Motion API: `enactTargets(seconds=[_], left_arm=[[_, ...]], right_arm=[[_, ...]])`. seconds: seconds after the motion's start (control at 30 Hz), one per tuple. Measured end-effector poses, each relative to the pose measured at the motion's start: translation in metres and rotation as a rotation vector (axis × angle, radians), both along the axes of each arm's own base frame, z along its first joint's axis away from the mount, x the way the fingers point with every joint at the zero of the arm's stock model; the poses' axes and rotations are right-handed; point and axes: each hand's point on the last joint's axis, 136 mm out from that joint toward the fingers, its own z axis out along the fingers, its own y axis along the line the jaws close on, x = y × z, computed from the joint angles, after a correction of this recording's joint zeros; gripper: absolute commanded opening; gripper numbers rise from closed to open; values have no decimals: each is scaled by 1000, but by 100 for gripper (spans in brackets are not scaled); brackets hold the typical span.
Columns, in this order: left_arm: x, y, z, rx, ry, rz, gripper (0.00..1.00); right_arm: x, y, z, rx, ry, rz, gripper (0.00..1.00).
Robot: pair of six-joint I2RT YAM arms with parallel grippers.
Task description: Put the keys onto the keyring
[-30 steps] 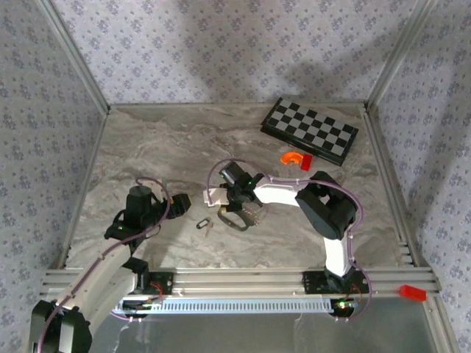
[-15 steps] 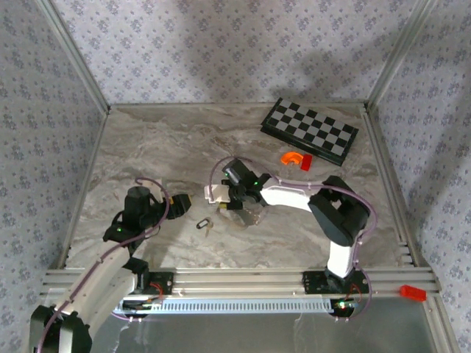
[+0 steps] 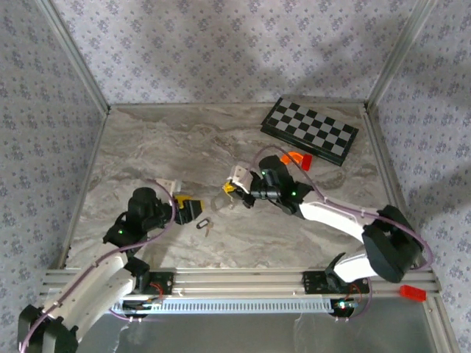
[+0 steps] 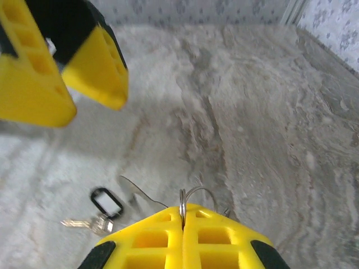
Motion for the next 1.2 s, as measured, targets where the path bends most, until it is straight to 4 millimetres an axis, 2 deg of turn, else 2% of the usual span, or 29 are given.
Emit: enactTargets(seconds=[0.2,0.33,0.53,0.73,0.97,1.2], left_arm=[[-28,-41,53,-21,-162,-186,60],[-43,-57,68,-22,-217,-261,54],[-60,-72,89,-52,-289,-337,47],[-72,-77,104,-93,-347,-372,46],[-82,-77,124,-143,-424,-403,46],[-91,-79,139,-173,-493,-445,39]], right_arm=[[-21,-12,38,199,88,7,0],[-37,-20,69,322,130,36,0],[-61,-32,103,462,166,98,0],[-78,-35,118,533,224,176,0],[-97,-37,124,557,237,272,0],[-110,-40,135,587,213,345,0]])
